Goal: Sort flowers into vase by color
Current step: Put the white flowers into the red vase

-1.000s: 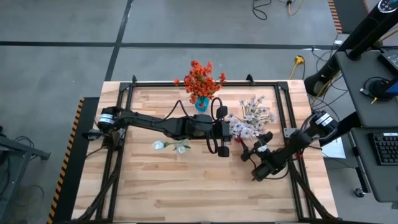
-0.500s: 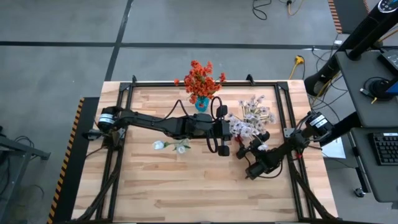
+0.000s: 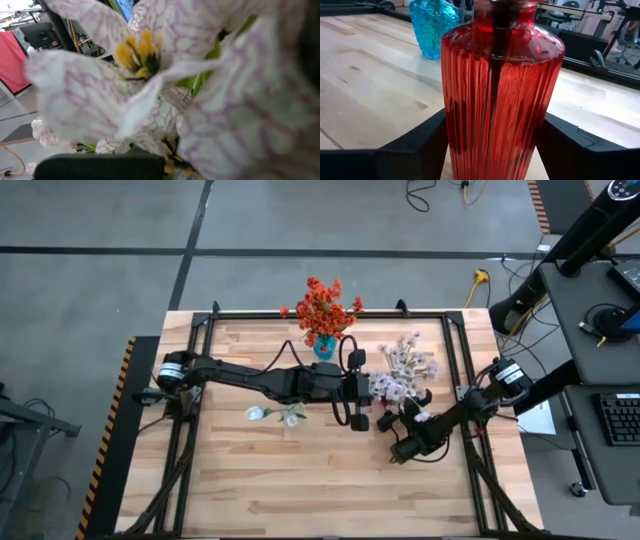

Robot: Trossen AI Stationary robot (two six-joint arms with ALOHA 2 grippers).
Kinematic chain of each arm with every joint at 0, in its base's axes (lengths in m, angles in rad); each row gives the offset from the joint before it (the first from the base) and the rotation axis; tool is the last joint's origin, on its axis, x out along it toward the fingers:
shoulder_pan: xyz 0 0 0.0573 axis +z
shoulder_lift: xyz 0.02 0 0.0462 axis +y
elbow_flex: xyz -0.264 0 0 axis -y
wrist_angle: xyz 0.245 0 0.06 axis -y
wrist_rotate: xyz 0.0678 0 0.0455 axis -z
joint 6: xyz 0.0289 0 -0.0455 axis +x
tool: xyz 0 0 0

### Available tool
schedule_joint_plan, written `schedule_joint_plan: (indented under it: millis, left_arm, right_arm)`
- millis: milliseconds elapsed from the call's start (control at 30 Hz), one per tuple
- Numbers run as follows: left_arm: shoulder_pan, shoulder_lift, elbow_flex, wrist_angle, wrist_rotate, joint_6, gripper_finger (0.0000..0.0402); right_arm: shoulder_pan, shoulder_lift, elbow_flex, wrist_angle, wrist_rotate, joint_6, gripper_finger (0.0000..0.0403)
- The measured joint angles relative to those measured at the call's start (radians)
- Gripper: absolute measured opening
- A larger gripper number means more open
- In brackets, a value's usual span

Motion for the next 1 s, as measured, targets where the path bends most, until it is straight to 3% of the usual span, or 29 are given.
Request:
schedule_joint_plan:
  millis: [1000]
  left_arm:
    - [0.046,0.002,0.0,0.028,0.001,0.035,0.0009]
  right_arm:
    - [0.003,0.0,0.002,0.01,-0.023,-0.034,0.0241]
